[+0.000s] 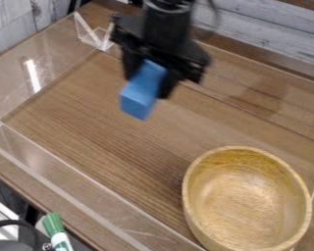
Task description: Remove the blue block from inside the brown bowl and put it on the table
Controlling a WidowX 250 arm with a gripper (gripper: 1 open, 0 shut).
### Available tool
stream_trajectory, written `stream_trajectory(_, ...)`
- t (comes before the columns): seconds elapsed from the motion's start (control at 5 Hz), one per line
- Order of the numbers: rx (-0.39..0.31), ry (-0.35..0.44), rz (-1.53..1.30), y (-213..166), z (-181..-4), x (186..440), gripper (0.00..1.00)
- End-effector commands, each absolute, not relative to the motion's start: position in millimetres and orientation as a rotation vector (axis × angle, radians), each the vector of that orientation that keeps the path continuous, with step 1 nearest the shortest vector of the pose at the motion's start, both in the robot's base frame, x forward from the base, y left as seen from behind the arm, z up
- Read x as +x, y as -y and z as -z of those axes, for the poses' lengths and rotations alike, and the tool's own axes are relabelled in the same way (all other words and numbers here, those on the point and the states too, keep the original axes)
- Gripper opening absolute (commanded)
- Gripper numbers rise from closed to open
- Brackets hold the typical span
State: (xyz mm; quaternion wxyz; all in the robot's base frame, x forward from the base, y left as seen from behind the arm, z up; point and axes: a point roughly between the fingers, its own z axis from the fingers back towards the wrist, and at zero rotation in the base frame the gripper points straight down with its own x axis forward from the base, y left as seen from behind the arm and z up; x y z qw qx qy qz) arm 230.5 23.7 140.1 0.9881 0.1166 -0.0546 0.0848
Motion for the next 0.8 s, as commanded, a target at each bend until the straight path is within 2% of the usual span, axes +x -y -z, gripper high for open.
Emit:
stream_trajectory(0.0,0.235,0.165,-0.195,-48.6,-148.7,232.3,0.0)
stream_trajectory(0.6,0.252,0.153,-0.206,-56.8,-133.1,229.8,0.0)
